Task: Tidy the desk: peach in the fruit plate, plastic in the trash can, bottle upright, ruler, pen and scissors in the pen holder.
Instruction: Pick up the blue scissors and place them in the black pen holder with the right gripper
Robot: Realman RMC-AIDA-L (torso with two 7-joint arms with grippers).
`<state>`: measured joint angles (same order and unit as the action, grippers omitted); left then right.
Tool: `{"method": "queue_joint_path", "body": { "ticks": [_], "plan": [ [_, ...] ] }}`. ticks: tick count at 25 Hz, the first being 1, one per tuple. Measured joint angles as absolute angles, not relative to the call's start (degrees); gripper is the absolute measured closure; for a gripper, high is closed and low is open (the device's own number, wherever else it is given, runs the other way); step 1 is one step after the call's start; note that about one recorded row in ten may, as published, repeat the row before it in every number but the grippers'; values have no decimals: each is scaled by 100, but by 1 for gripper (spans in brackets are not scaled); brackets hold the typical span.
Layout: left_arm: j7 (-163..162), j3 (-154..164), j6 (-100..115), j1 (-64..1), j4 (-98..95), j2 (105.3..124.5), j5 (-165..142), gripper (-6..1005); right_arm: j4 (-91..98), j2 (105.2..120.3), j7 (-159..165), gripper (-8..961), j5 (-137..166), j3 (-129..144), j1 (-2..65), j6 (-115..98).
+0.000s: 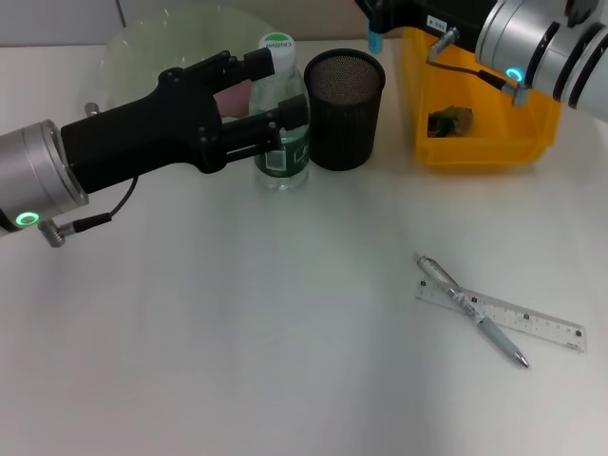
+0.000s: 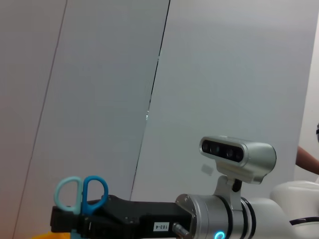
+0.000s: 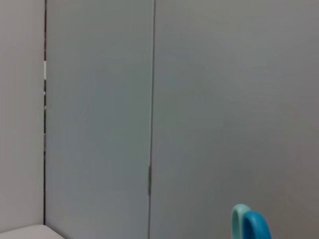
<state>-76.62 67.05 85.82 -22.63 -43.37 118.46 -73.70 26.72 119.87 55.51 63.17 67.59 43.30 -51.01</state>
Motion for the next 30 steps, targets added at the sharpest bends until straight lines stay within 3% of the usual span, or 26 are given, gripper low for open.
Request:
{"method": "queue_joint_path", "body": {
  "ticks": [20,22,30],
  "plan": [
    [-7665,6706,8499,-2339,-4218,11838,-7409,194,2393,11989,5457,839,6327,6936,4535,-5008],
    [-7660,6710,8498,-2341,-4213,11839,-7409,194,2396,11989,5457,709,6327,6936,4535,-5008],
    [-7617,6729,8534,-2332,-4193,11838,-7409,194,2417,11988,5498,706,6285,6924,4499,-5153]
  ]
}}
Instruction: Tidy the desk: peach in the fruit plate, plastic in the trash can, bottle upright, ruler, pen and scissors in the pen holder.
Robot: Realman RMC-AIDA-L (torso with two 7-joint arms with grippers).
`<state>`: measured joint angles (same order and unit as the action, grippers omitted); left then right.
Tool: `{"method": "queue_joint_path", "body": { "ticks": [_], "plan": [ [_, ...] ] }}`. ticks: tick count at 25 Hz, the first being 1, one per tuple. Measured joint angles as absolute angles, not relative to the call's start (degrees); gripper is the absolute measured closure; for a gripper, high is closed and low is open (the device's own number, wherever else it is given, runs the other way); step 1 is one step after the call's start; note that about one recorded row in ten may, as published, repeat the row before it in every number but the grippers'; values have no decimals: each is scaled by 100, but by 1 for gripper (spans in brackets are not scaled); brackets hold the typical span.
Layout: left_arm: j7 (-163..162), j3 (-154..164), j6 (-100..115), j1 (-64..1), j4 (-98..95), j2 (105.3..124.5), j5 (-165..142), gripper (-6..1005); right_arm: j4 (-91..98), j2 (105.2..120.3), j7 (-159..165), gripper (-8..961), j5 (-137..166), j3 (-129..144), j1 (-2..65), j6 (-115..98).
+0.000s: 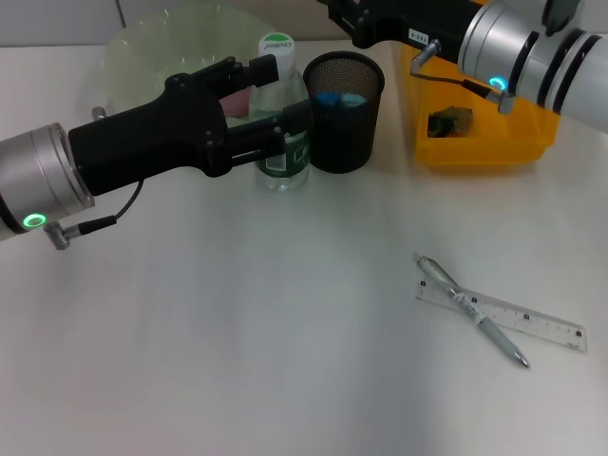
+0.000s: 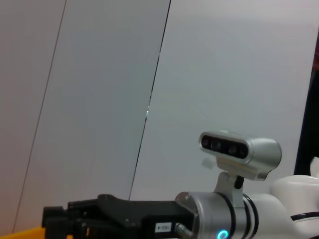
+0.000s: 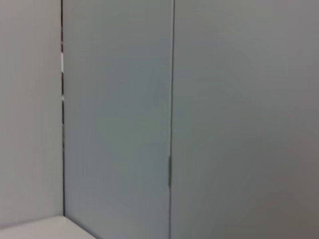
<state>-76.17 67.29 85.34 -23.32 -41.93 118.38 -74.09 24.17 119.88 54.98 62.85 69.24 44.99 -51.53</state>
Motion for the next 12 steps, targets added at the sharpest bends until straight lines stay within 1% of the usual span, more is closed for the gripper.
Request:
{"method": "queue_joint_path", "body": {
  "ticks": [4,12],
  "plan": [
    [-7605,6745,8550,-2280,-4197,11838,-7409,194,2390,11988,5509,705,6113,6924,4325,-5639],
    [-7578,6766,8641,-2083,-4173,11837,-7411,194,2498,11955,5862,702,6036,6926,3723,-6718]
  ]
}}
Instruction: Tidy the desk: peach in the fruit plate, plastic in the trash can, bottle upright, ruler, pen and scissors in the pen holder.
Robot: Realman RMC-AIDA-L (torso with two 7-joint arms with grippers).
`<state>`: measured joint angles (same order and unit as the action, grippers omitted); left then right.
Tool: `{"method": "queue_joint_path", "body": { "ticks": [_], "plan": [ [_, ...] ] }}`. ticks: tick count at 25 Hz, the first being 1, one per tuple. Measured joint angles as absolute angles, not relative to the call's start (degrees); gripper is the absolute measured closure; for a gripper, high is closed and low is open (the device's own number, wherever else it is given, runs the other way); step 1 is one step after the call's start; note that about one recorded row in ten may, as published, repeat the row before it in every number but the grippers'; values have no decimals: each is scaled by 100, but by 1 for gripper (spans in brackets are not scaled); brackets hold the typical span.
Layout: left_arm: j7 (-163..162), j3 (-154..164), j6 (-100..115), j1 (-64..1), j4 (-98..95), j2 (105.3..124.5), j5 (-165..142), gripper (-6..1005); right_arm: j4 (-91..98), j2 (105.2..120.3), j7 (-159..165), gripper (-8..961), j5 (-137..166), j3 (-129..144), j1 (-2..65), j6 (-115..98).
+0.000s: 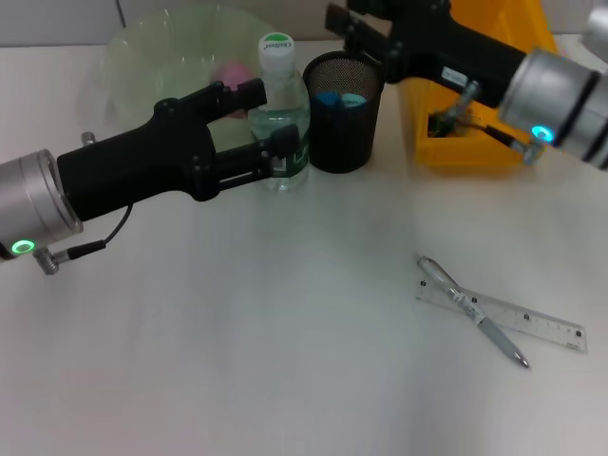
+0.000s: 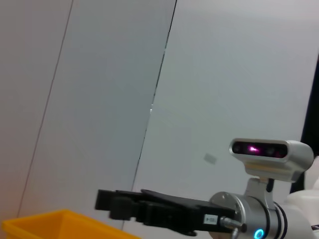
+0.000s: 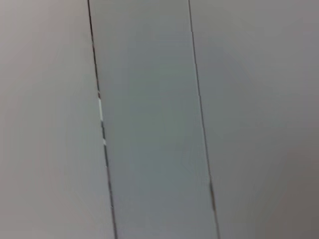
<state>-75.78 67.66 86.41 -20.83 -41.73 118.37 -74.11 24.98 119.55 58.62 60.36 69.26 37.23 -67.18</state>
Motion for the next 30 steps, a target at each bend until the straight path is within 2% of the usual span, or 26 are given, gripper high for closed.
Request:
{"method": "queue_joint_path", "body": {
  "ticks": [1,7,10,16,22,30],
  "plan": [
    [-7577,6770,8754,-2054,-4169,11831,-7452,194,2599,11947,5912,702,6036,6926,3525,-6977],
    [-7503,6778,8956,-1952,-4169,11835,-7517,194,2941,11944,5927,495,6076,6923,2974,-7638],
    [-7338,6782,9012,-1853,-4165,11850,-7546,194,3073,11917,6156,320,6133,6889,2712,-7936],
    [-7138,6776,9149,-1763,-4089,11848,-7553,194,4207,11922,7321,311,7533,6334,2046,-8333],
    [-7057,6780,9251,-1755,-4032,11834,-7564,194,5133,11915,8653,302,8861,5864,2019,-8797],
    [-7057,6779,9303,-1797,-4025,11830,-7572,194,7520,11895,10915,289,10903,5741,2226,-9431]
  ]
}}
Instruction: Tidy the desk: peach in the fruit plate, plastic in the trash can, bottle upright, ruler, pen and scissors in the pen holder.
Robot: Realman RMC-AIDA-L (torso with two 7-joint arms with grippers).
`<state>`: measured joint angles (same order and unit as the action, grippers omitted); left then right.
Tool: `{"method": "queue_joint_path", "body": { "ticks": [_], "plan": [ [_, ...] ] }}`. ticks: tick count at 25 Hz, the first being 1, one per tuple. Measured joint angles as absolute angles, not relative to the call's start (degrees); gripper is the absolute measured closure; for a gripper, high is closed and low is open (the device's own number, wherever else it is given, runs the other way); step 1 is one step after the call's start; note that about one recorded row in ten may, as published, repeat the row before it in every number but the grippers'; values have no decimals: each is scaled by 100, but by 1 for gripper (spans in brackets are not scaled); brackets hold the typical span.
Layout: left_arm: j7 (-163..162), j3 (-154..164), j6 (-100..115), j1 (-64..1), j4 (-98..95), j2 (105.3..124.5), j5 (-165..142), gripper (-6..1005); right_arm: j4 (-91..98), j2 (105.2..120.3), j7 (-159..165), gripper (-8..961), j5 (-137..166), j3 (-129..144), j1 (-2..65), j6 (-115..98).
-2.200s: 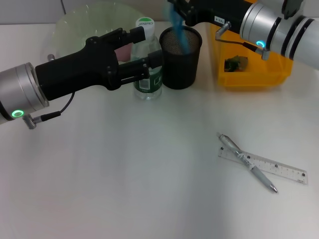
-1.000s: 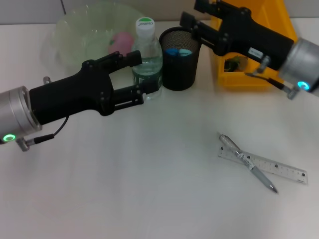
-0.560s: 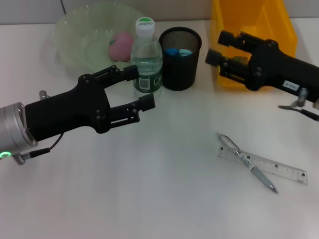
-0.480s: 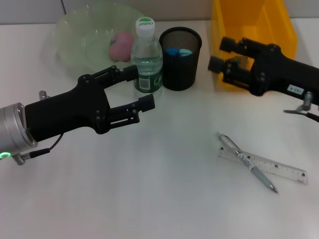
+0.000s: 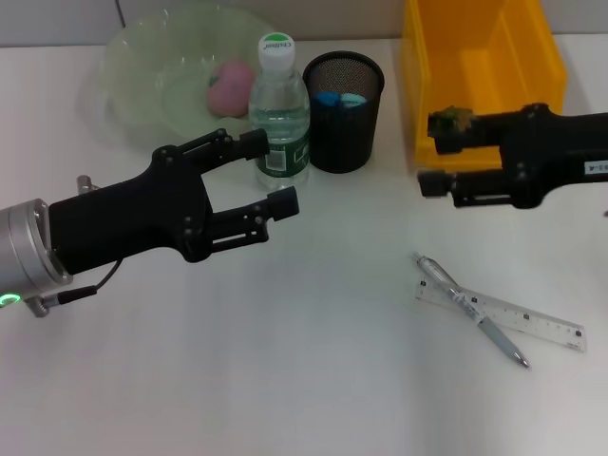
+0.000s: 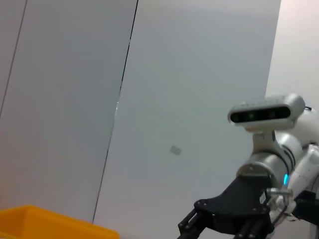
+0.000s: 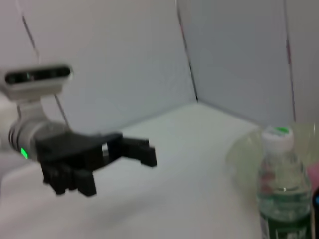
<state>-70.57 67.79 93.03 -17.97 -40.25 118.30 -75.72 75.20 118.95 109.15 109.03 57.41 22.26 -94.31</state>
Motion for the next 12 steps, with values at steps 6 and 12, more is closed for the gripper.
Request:
{"method": "queue_joint_path", "body": {
  "ticks": [6,12],
  "plan": [
    [-7050,6784,9362,-1809,-4025,11835,-7578,194,8389,11841,12140,279,12377,5739,2943,-10335],
    [-7068,6813,9426,-1818,-4025,11836,-7578,194,8745,11830,12716,270,13083,5828,3438,-10931]
  ]
}}
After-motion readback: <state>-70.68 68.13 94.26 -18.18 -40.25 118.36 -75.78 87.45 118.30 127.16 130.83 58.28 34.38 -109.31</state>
